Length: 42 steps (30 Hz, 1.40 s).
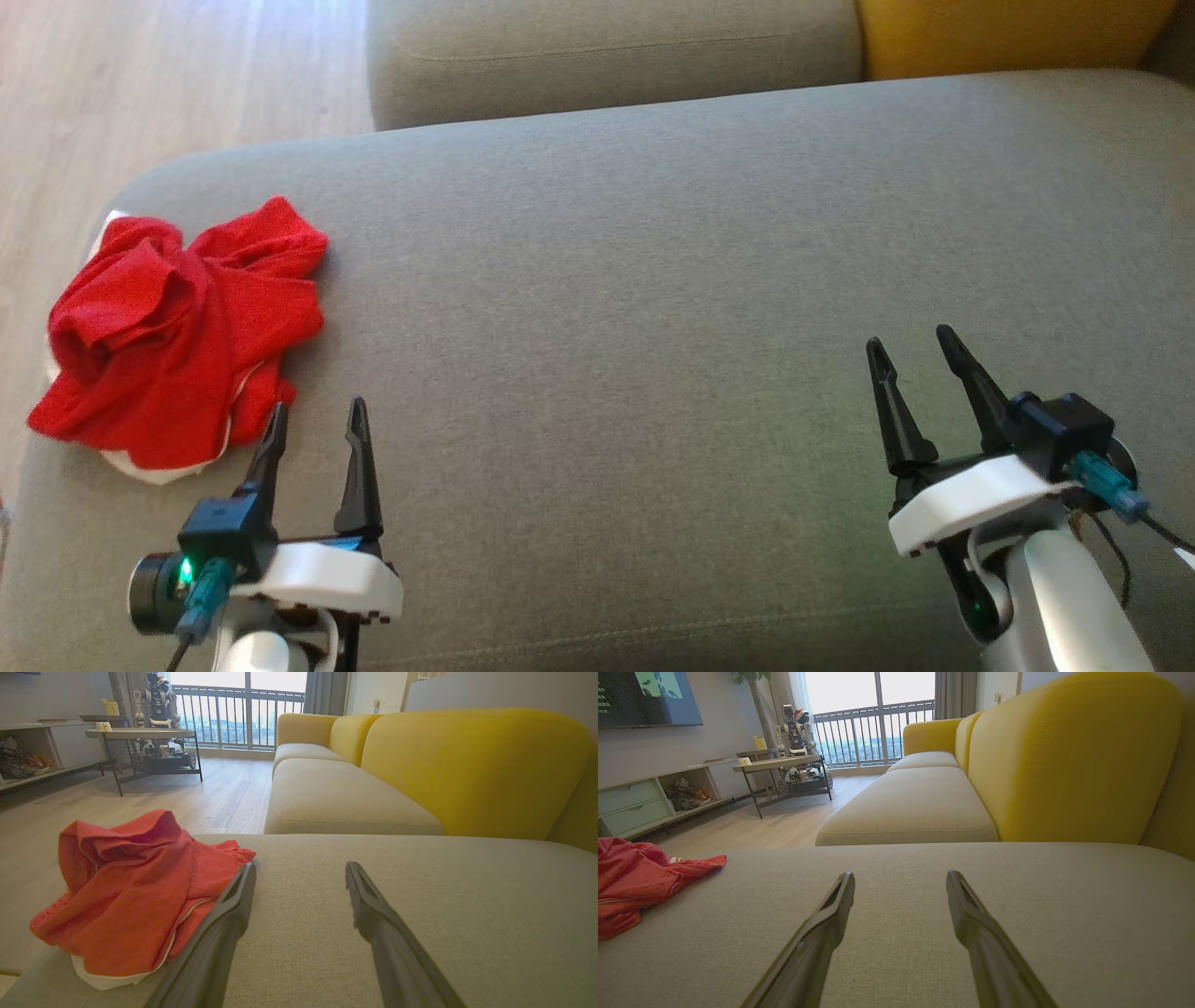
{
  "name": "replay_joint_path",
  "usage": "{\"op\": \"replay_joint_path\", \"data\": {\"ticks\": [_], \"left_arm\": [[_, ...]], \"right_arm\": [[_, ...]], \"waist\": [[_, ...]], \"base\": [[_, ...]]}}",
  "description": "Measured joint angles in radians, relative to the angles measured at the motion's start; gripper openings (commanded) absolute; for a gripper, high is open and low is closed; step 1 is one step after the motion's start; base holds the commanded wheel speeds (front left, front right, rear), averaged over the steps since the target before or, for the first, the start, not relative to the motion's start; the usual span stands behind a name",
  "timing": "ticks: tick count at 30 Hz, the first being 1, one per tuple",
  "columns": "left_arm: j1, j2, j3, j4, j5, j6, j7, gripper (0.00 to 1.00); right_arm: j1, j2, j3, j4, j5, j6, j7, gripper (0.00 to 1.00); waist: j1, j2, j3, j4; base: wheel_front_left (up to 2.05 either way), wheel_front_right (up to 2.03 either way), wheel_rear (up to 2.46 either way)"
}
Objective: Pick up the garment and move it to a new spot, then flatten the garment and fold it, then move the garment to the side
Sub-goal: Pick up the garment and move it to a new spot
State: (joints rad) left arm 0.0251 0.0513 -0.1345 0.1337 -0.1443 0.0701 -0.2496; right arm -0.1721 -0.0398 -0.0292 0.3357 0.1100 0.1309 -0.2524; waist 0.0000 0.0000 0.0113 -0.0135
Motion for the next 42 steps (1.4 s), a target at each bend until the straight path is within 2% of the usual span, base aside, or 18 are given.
{"op": "replay_joint_path", "data": {"ticks": [8,21,29,35,42], "left_arm": [[-0.004,-0.002,0.013,0.032,0.006,-0.008,0.000,1.00],[0.021,-0.003,0.048,0.032,0.030,-0.011,0.000,1.00],[0.036,-0.003,0.054,0.028,0.039,-0.019,0.000,1.00],[0.051,-0.003,0.055,0.026,0.039,-0.026,0.000,1.00],[0.052,-0.003,0.056,0.016,0.039,-0.025,0.000,1.00]], "right_arm": [[0.001,-0.001,0.010,-0.007,0.006,0.000,0.000,1.00],[0.021,-0.001,0.055,-0.006,0.057,0.000,0.000,1.00],[0.033,-0.001,0.080,-0.008,0.070,0.000,0.000,1.00],[0.050,-0.001,0.101,-0.006,0.078,0.000,0.000,1.00],[0.050,-0.001,0.104,-0.004,0.086,0.000,0.000,1.00]], "waist": [[0.0000,0.0000,-0.002,0.081],[0.0000,0.0000,-0.014,0.297],[-0.0001,0.0000,-0.033,0.401],[-0.0001,0.0000,-0.044,0.448],[0.0000,0.0000,-0.042,0.461]], "base": [[0.00,0.00,0.00],[0.00,0.00,0.00],[0.00,0.00,0.00],[0.00,0.00,0.00],[0.00,0.00,0.00]]}}
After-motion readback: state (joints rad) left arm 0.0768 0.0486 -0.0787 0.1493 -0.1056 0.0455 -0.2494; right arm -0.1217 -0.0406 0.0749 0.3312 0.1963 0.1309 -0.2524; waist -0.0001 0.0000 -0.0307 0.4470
